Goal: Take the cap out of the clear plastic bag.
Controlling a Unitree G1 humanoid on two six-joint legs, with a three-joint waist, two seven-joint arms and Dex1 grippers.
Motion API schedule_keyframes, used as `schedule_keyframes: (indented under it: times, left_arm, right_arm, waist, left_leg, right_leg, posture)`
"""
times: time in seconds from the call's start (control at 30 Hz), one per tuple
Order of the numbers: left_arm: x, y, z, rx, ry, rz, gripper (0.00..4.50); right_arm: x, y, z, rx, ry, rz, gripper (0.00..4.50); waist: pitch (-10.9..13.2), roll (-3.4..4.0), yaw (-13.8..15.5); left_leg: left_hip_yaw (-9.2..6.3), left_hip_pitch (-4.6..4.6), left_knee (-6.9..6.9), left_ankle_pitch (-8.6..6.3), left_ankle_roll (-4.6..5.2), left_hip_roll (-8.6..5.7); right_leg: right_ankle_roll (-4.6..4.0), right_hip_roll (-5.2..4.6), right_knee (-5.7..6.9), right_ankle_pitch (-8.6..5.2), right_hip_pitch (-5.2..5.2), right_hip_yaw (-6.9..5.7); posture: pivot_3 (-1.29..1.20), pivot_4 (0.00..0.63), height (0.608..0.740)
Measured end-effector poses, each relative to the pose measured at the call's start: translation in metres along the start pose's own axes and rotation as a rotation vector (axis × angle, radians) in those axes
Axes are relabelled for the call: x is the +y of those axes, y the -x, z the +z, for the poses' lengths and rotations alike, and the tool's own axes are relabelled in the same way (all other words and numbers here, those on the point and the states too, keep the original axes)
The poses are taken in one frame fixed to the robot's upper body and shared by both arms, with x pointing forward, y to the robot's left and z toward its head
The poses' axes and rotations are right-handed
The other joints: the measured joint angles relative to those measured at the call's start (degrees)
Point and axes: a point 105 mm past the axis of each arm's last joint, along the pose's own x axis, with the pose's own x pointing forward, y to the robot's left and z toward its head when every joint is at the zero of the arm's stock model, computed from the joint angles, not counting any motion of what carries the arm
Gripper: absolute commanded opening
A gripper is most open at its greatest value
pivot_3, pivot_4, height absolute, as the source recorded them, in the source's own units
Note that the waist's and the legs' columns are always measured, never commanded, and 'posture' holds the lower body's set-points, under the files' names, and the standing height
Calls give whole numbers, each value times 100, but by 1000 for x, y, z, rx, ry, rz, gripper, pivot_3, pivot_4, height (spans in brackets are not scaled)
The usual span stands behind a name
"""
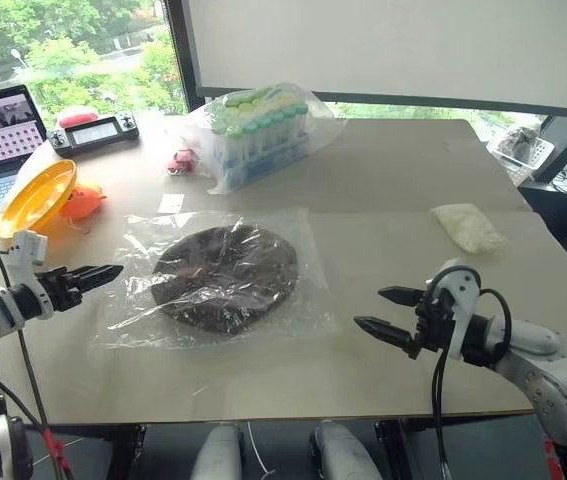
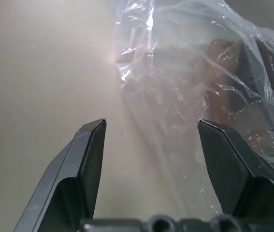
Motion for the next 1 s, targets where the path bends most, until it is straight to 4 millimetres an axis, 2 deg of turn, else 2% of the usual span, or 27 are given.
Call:
schedule_keyframes:
  times: [0.2, 0.37, 0.47, 0.6, 0.67, 0.7, 0.9, 0.97, 1.0]
  left_arm:
    - [-10, -11, -11, 8, 54, -75, 3232]
    - [-32, -25, -18, 9, 119, -190, 3232]
    - [-37, -28, -20, 9, 142, -213, 3232]
    - [-40, -31, -22, 9, 152, -223, 3232]
    - [-40, -31, -22, 9, 155, -225, 2709]
    - [-40, -32, -22, 11, 158, -225, 2601]
    - [-41, -34, -24, 12, 175, -233, 507]
    - [-41, -35, -24, 12, 175, -240, 84]
    - [-42, -35, -24, 13, 174, -242, 84]
  right_arm:
    - [0, 0, 0, 2, 2, -4, 4500]
    - [0, 1, 0, 5, 3, -5, 4500]
    - [1, 1, 0, 2, 6, 1, 4500]
    - [11, 0, 13, -58, 68, 49, 4500]
    - [16, 1, 20, -89, 106, 66, 4500]
    - [16, 0, 23, -108, 116, 65, 4500]
    - [23, 2, 48, -237, 179, 42, 4500]
    - [27, 2, 50, -246, 183, 48, 4500]
    - [28, 2, 49, -244, 180, 48, 4500]
  waist:
    - [0, -1, 12]
    - [0, -1, 12]
    - [-1, -1, 6]
    - [-1, -1, 6]
    - [-1, -1, 5]
    - [-1, -1, 5]
    - [-1, -1, 6]
    - [-1, -1, 11]
    - [-1, -1, 10]
  left_leg:
    - [0, 0, 1, 0, 0, 0]
    - [-1, 1, 2, 0, 0, 0]
    - [-2, 1, 3, 0, 0, -1]
    - [-2, 2, 2, 0, 0, -1]
    - [-3, 2, 3, 0, 0, -1]
    - [-3, 3, 4, 0, 0, -1]
    - [-5, 3, 3, 0, 0, -1]
    - [-5, 3, 3, 0, 0, -1]
    - [-5, 3, 4, 0, 0, -2]
  right_leg:
    - [-2, 0, 0, 1, 1, -1]
    - [-4, 0, 0, 3, 4, -1]
    - [-4, 0, 0, 2, 3, -1]
    - [-3, 0, 0, 2, 4, -1]
    - [-1, 0, 0, 1, 6, -1]
    - [-1, 0, -1, 1, 8, -1]
    - [-5, 0, -1, 4, 7, -3]
    - [-7, 0, -1, 5, 8, -3]
    - [-7, -1, -1, 5, 8, -3]
  posture:
    - [0, 150, 740]
    - [0, 150, 740]
    - [0, 150, 740]
    - [0, 150, 740]
    - [0, 150, 740]
    - [0, 150, 740]
    - [0, 150, 740]
    - [0, 150, 740]
    - [0, 150, 740]
